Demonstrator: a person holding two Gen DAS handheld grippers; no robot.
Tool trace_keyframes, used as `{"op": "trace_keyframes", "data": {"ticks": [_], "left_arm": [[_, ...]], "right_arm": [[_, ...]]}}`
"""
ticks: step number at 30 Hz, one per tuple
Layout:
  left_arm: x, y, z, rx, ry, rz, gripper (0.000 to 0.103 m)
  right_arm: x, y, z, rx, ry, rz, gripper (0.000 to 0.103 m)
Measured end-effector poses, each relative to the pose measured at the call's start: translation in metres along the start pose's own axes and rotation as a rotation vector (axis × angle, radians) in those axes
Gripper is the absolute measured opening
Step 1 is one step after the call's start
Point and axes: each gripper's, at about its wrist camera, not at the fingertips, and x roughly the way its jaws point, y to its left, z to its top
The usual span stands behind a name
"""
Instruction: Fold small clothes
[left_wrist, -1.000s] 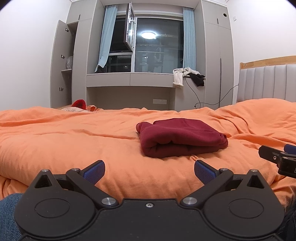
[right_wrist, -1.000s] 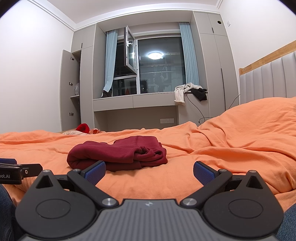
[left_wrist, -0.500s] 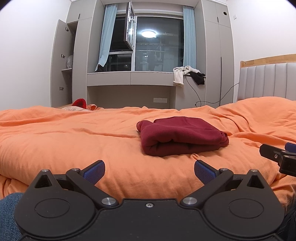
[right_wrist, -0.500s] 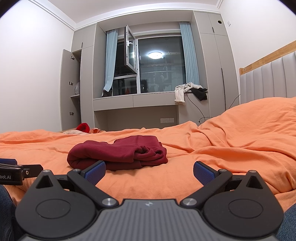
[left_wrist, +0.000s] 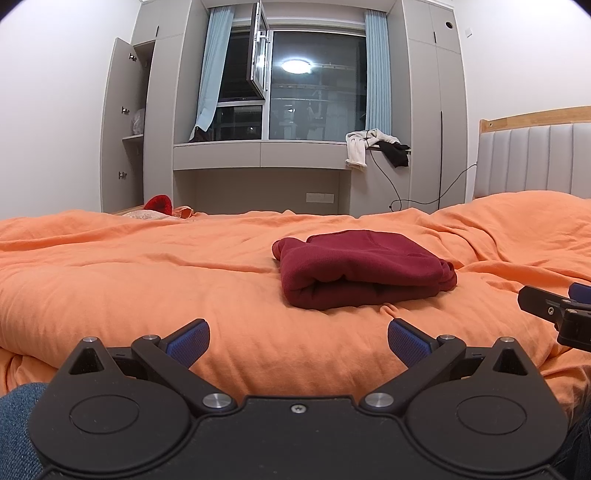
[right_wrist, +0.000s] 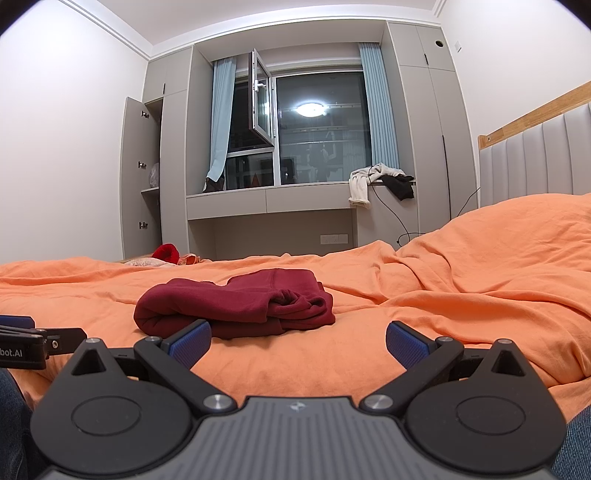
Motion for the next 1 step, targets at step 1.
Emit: {"op": "trace_keyframes", "data": {"ticks": [1], "left_arm": [[-0.0002,0.0001,-0.0001,0.000,0.000,-0.001,0.102]], "right_arm": [[0.0000,-0.0001,0.0000,0.000,0.000,0.000,0.103]]}}
